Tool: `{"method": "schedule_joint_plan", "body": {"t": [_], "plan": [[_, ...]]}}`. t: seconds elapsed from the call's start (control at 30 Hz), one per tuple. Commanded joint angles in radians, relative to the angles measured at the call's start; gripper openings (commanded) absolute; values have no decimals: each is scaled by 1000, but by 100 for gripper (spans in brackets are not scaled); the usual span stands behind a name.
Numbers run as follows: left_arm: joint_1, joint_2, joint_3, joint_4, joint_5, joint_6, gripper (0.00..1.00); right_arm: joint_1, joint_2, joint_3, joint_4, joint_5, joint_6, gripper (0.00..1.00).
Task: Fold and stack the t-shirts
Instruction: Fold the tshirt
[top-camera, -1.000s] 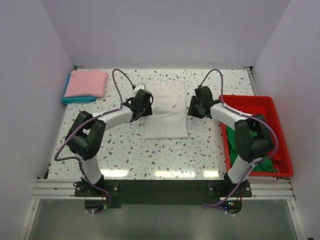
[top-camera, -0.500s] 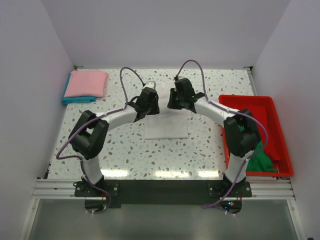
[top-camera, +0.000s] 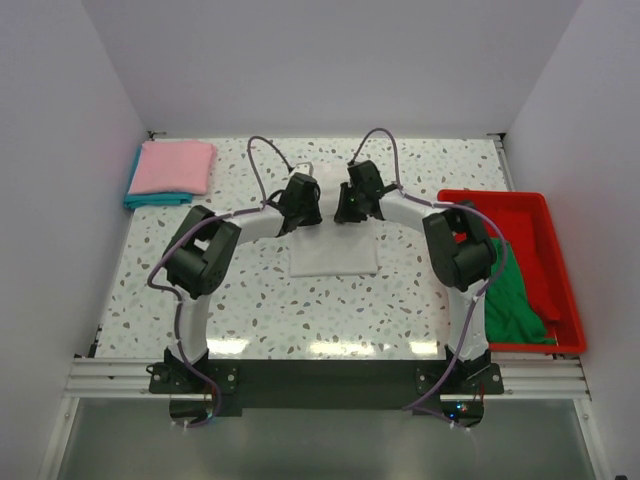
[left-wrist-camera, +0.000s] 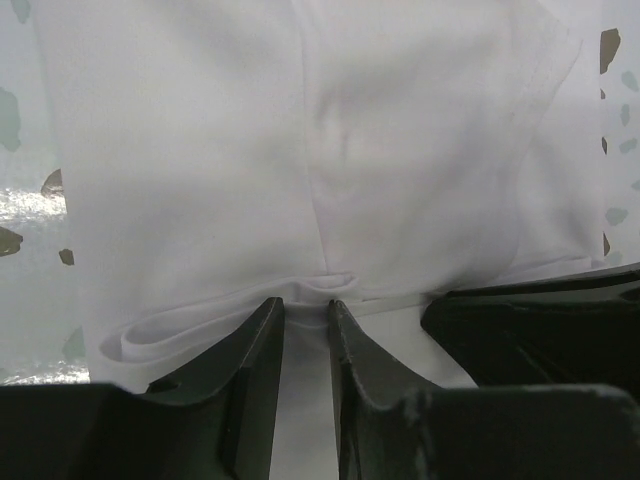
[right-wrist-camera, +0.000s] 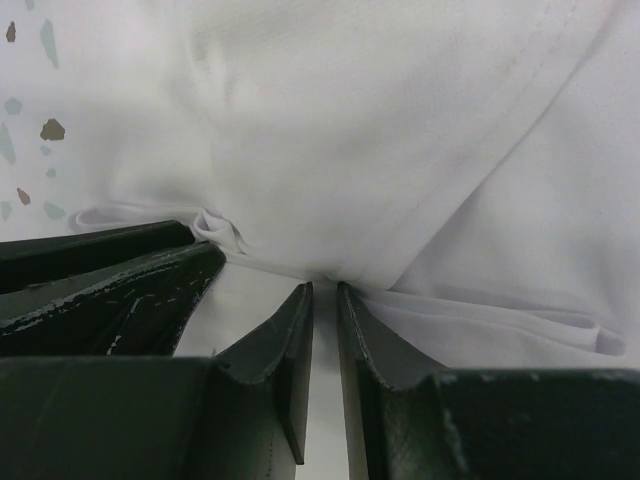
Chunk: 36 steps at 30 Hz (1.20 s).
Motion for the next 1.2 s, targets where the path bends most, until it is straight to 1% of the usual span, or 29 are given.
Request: {"method": "schedule_joint_plan", "body": {"t": [0.0,0.17,0.23,0.33,0.4,0.53,0.57,0.67,0.77,0.87,1.03,1.13,1.17], "plan": [[9,33,4,-18,-40,-24,30,-19,29,1,19,2,1,21],[6,13,-48,-18,-54,-54,29,-17,-2,-86,78,-4,8,21],[6,-4,-76,-55,-71,-61,29,-16,-31,-121,110,-10,13,22],[3,-38,-129,-53,-76,-83,29,-7,-83,-233,157,-17,33,21],[-7,-72,-162,-49,-79,-90,29,12,-109,-273,173,-11,39,21],[-28,-141,-284,-35,-80,-121,29,52,-165,-380,197,-4,57,22],[-33,-156,-306,8,-82,-124,29,62,-186,-399,225,4,71,22],[-40,-222,-396,23,-83,-143,29,92,-224,-471,262,10,97,22],[-40,-294,-462,30,-102,-143,30,110,-287,-525,274,13,128,24],[-39,-320,-465,7,-116,-123,31,109,-314,-525,239,32,130,26],[-37,-362,-446,-14,-114,-94,31,96,-375,-482,150,55,102,34],[-37,-405,-427,-18,-106,-65,31,86,-415,-436,101,52,81,36],[-37,-417,-420,-32,-106,-57,33,84,-424,-425,89,52,68,36]]}}
